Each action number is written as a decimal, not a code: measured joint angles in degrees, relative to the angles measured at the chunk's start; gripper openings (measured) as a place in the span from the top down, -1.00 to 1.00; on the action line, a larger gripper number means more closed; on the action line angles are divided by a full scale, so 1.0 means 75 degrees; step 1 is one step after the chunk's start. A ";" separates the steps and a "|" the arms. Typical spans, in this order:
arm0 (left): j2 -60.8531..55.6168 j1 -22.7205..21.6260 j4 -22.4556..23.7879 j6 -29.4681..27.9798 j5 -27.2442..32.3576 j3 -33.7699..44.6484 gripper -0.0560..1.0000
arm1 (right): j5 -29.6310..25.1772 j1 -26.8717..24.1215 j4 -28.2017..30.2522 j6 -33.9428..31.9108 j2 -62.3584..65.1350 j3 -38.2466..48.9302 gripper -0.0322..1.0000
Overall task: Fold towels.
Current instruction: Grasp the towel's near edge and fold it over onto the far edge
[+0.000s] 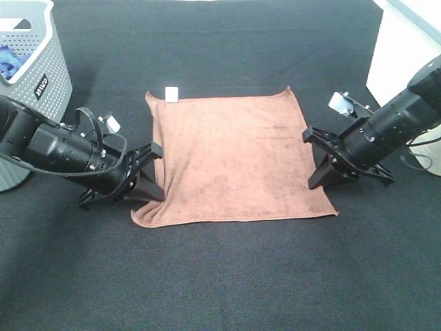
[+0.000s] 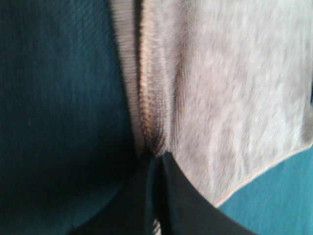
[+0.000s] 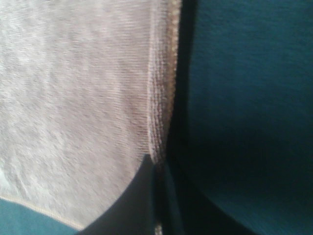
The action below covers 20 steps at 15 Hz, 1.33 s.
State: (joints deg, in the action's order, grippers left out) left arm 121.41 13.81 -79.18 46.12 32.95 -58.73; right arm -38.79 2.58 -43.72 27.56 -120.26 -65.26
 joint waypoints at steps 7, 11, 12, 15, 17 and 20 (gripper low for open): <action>-0.1199 0.0000 0.2681 -0.2284 0.0435 0.0558 0.89 | -0.0672 0.0000 0.0451 -0.0390 0.1169 0.0932 0.94; -0.1665 0.0000 0.2842 -0.2384 0.1024 0.1383 0.89 | -0.0795 0.0000 0.0504 -0.0390 0.1436 0.1650 0.94; -0.1727 0.0000 0.2850 -0.2384 0.1031 0.1429 0.89 | -0.0802 0.0000 0.0504 -0.0390 0.1436 0.1650 0.94; -0.2086 0.0000 0.2850 -0.2384 0.0374 0.1306 0.89 | -0.0726 0.0000 0.0489 -0.0359 0.1436 0.1131 0.94; -0.2108 0.0000 0.2850 -0.2384 0.0053 0.1131 0.89 | -0.0611 0.0000 0.0458 -0.0321 0.1436 0.0871 0.94; -0.2009 0.0000 0.2842 -0.2384 -0.0665 0.0298 0.89 | -0.0519 0.0000 0.0351 -0.0222 0.1176 -0.0527 0.94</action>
State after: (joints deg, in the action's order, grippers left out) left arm 106.34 13.81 -57.87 28.25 27.96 -56.49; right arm -42.69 2.58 -41.08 25.90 -111.44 -69.21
